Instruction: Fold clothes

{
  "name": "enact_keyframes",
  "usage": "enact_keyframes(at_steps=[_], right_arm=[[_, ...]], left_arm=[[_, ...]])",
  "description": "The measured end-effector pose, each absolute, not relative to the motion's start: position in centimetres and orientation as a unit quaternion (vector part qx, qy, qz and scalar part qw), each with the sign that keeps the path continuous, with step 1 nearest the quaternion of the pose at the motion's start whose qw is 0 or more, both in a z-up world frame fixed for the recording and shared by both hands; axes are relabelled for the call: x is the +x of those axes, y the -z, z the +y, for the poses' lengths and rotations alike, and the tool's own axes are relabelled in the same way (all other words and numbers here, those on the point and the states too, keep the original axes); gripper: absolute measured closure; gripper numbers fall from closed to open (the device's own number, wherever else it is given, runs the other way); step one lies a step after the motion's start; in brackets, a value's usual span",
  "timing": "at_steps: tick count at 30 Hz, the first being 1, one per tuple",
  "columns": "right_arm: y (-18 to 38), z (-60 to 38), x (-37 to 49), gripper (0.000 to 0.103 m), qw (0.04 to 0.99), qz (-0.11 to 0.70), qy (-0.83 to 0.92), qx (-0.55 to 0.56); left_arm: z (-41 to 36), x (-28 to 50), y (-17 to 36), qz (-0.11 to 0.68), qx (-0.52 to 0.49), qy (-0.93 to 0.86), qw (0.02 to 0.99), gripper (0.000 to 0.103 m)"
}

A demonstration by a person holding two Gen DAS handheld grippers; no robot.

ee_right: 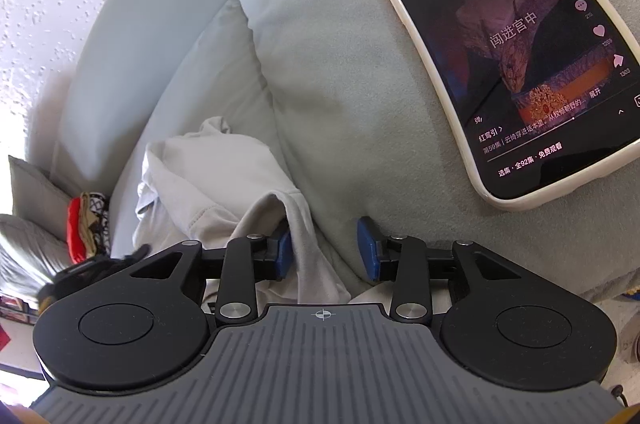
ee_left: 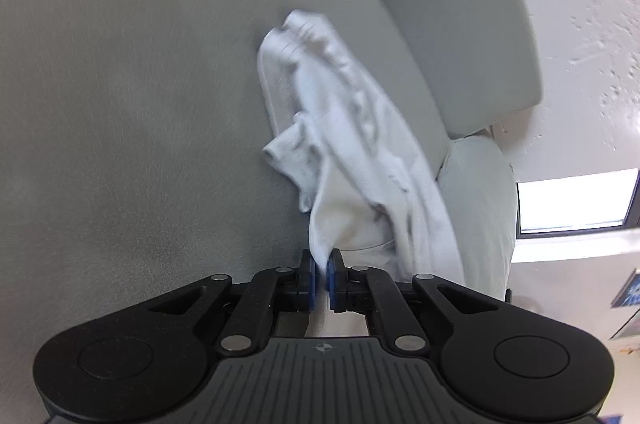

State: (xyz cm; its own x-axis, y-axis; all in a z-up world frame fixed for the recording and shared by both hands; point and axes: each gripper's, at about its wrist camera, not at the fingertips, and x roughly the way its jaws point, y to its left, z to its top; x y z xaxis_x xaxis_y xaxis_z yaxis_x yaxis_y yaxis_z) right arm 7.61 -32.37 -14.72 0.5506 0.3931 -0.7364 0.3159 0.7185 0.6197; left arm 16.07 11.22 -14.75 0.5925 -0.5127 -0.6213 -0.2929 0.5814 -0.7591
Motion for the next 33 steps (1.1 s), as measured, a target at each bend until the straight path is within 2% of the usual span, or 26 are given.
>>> enact_keyframes(at_steps=[3, 6, 9, 12, 16, 18, 20, 23, 31, 33], right_arm=[[14.7, -32.5, 7.4, 0.058, 0.794, 0.475, -0.024, 0.378], [14.5, -32.7, 7.1, 0.053, 0.795, 0.473, -0.021, 0.380], [14.0, -32.3, 6.7, 0.053, 0.807, 0.473, -0.016, 0.353], [13.0, -30.6, 6.6, 0.053, 0.839, 0.467, -0.030, 0.276], [11.1, -26.2, 6.5, 0.051, 0.885, 0.449, -0.068, 0.103], [10.5, -23.9, 6.2, 0.043, 0.896, 0.436, -0.083, 0.018], [10.5, -22.3, 5.8, 0.040, 0.900, 0.424, -0.094, -0.044], [10.4, -20.6, 5.1, 0.046, 0.902, 0.402, -0.111, -0.110], [10.2, -16.7, 4.3, 0.051, 0.883, 0.381, -0.144, -0.234], [10.2, -15.8, 4.3, 0.061, 0.878, 0.381, -0.142, -0.252]], left_arm=[[11.4, 13.7, 12.0, 0.429, -0.409, 0.074, 0.802, 0.099], [12.2, 10.3, 10.6, 0.413, -0.404, 0.066, 0.814, 0.099], [13.4, 7.1, 10.3, 0.402, -0.405, 0.043, 0.820, 0.099], [13.2, 6.3, 10.7, 0.405, -0.403, 0.035, 0.820, 0.099], [12.5, 6.7, 11.3, 0.408, -0.405, 0.034, 0.817, 0.100], [12.1, 7.1, 11.2, 0.405, -0.398, 0.038, 0.822, 0.100], [11.7, 7.6, 11.0, 0.403, -0.394, 0.039, 0.825, 0.100], [11.5, 7.7, 10.8, 0.400, -0.391, 0.042, 0.828, 0.100], [11.4, 7.0, 10.5, 0.405, -0.372, 0.048, 0.834, 0.100], [11.4, 7.0, 10.5, 0.408, -0.371, 0.046, 0.833, 0.099]])
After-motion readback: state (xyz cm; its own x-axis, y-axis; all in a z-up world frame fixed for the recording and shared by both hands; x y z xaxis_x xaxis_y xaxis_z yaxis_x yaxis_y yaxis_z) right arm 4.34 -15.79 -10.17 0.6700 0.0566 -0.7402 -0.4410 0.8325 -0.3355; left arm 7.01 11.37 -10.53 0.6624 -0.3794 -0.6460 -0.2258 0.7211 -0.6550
